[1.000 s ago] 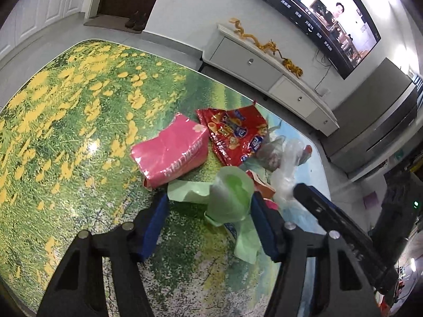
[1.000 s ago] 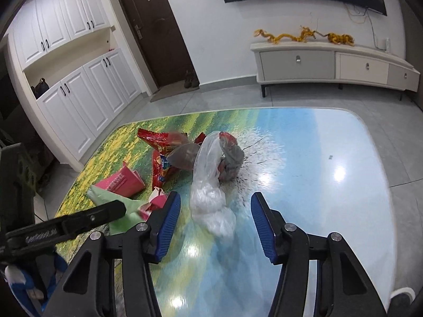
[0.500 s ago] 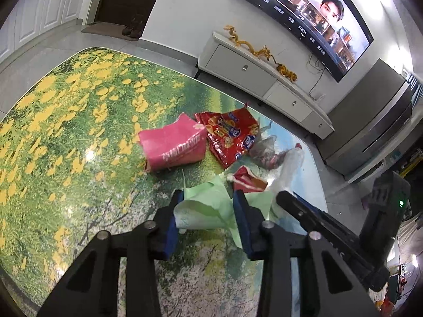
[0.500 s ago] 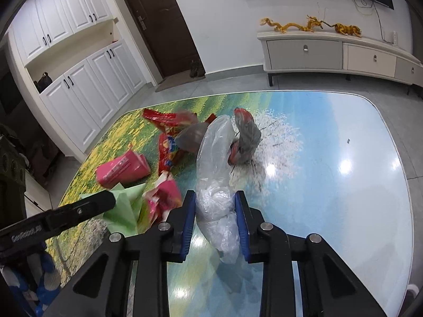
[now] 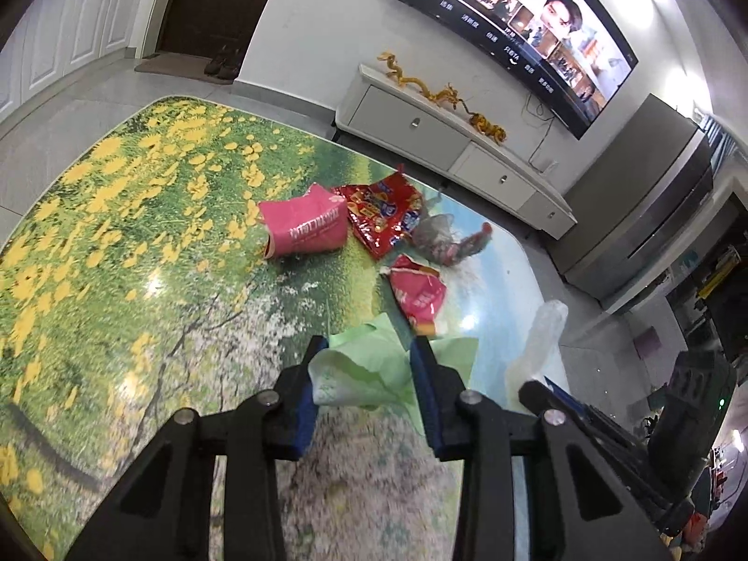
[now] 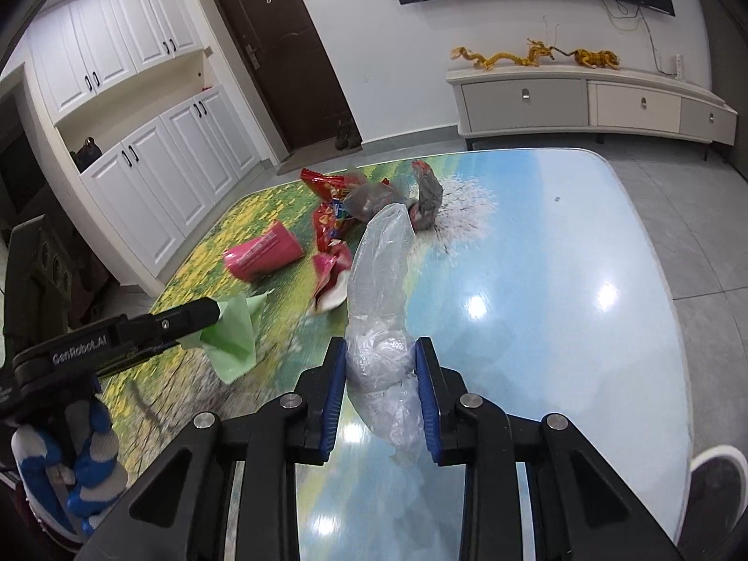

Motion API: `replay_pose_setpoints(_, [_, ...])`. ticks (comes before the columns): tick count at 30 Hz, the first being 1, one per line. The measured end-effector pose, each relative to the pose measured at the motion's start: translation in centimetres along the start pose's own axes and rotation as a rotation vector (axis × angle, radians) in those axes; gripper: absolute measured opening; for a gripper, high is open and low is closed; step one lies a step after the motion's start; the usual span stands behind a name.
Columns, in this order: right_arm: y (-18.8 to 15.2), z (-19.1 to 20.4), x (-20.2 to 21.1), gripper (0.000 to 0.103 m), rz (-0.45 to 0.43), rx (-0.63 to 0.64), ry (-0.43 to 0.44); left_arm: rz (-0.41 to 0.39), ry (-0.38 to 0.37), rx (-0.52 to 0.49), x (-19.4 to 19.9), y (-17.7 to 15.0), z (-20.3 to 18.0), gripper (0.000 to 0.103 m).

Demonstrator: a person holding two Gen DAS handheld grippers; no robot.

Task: Collect trash
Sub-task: 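Carry both bags over the trash bin and open both tools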

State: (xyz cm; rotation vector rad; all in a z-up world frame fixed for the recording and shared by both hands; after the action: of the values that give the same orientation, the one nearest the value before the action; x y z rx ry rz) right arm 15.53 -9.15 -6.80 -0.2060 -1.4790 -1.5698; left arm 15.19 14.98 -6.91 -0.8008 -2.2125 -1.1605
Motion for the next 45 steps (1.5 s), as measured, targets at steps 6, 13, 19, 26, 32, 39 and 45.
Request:
replay_pose_setpoints(6, [-2.0,0.0,4.3,0.029,-0.041,-0.007,-0.024,-0.029,-0.025,-0.019,2.8,-0.7,-1.1,0.034])
replay_pose_setpoints(13, [-3.8,-1.4,9.5,0.029,-0.108,-0.035,-0.070,-0.052,-0.088,-0.071,5.5,-1.3,-4.7,0.034])
replay_pose_setpoints(19, [-5.3,-3.6,13.5,0.029,-0.165,-0.080,-0.122,-0.033,-0.182,-0.134,6.4,-1.9,-9.5,0.034])
replay_pose_setpoints(26, [-7.7,-8.4,18.1,0.029,-0.221,-0.171,-0.217,0.068,-0.314,-0.266,4.4,-4.3,-18.0,0.034])
replay_pose_setpoints(32, [-10.7,-14.1,21.0,0.029,-0.235,-0.276,-0.327,0.208,-0.372,-0.419,-0.5,-9.2,-26.3,0.034])
replay_pose_setpoints(39, [-15.5,-21.4,20.8,0.029,-0.166,-0.434,-0.428,0.403,-0.352,-0.564,-8.8,-16.6,-33.6,0.034])
replay_pose_setpoints(45, [-19.6,-26.6,18.3,0.031,-0.079,-0.565,-0.463,0.497,-0.316,-0.636,-14.3,-21.4,-36.9,0.037])
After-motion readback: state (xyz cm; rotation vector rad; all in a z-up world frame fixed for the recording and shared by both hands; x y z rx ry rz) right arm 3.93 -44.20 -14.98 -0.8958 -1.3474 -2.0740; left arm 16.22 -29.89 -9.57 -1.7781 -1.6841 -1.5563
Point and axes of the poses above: each gripper's, at about its wrist camera, not at the fingertips, and x roughly against the way its jaws point, z to its left, y to its top, the point moved 2 cm from there along -x, roughly the way its jaws point, and after that the axes turned 5 degrees about x, right-handed, at the moved point
